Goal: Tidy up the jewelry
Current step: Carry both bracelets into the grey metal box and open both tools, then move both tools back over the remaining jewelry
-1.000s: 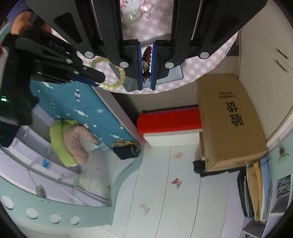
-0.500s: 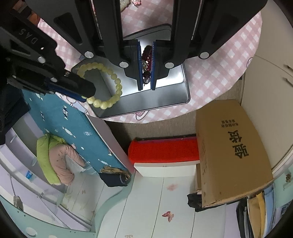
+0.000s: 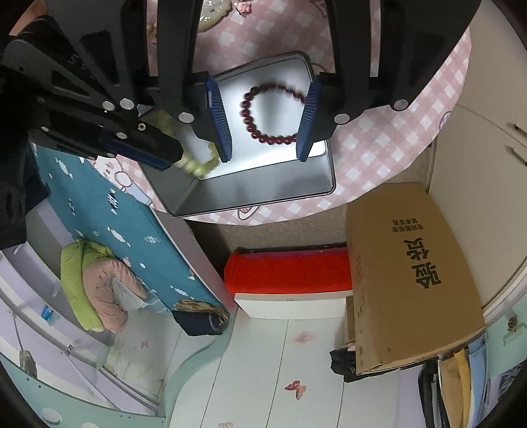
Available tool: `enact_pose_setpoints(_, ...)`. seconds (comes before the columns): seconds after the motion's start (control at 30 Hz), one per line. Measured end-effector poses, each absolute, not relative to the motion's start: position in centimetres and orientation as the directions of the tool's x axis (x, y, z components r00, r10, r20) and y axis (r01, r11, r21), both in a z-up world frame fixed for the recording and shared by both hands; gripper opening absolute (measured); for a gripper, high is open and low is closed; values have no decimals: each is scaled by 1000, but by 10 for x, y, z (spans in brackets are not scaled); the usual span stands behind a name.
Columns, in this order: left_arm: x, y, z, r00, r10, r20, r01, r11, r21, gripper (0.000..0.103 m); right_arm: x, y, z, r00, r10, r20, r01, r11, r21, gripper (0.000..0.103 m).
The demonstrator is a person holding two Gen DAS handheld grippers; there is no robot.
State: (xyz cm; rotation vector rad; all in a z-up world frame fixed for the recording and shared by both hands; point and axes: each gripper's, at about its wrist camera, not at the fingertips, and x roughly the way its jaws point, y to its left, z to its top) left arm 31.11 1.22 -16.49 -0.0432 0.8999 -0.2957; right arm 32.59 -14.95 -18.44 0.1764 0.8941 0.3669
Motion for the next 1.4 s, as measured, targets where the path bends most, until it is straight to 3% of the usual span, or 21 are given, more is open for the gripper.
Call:
enact_pose_setpoints(0.17, 299, 18, -150, 611, -278, -741, 225, 959, -175, 39, 316, -155, -177, 585, 380, -716, -228, 925, 304, 13)
enact_pose_setpoints(0.37, 265, 28, -120, 693, -251, -676, 203, 968, -150, 60, 287, -164, -148, 630, 374, -681, -242, 927, 286, 14)
enact_pose_setpoints(0.43, 251, 32, -113, 719, -231, -655, 189, 973, -135, 69, 272, -167, -135, 654, 360, -666, -241, 933, 268, 27)
enact_pose_setpoints(0.47, 242, 34, -109, 736, -218, -641, 177, 976, -128, 71, 265, -169, -130, 667, 353, -656, -238, 935, 262, 41)
enact_pose_setpoints(0.8, 167, 48, -113, 777, -176, -604, 134, 984, -114, 72, 191, -180, -123, 721, 283, -632, -217, 959, 182, 51)
enact_pose_setpoints(1.4, 129, 24, -220, 609, -197, -769, 201, 975, -91, 69, 142, -178, -201, 618, 272, -738, -167, 962, 215, 55)
